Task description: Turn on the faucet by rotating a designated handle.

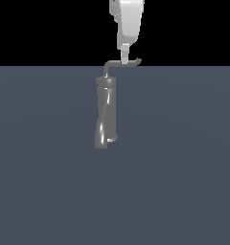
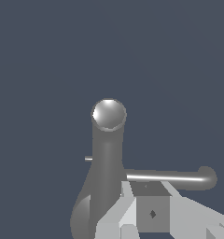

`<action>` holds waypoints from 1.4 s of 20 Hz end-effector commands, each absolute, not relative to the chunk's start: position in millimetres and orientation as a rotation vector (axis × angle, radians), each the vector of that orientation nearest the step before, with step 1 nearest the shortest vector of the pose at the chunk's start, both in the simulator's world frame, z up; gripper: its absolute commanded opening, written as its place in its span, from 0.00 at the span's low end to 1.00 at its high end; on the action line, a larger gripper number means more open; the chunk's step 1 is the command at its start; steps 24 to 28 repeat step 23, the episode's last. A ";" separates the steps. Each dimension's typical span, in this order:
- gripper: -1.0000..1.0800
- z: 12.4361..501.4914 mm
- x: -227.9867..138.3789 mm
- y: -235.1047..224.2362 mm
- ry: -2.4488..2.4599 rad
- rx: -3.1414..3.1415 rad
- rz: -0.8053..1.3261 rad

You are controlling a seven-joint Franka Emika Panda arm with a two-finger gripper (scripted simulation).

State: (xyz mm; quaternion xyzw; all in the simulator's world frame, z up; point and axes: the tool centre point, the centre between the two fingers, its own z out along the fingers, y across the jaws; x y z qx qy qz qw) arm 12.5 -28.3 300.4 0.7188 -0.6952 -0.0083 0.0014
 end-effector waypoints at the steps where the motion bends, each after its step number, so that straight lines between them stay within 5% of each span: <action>1: 0.00 300.0 24.0 -37.6 -2.202 2.246 -0.009; 28: 0.00 300.0 72.7 -63.1 -2.240 2.203 -0.001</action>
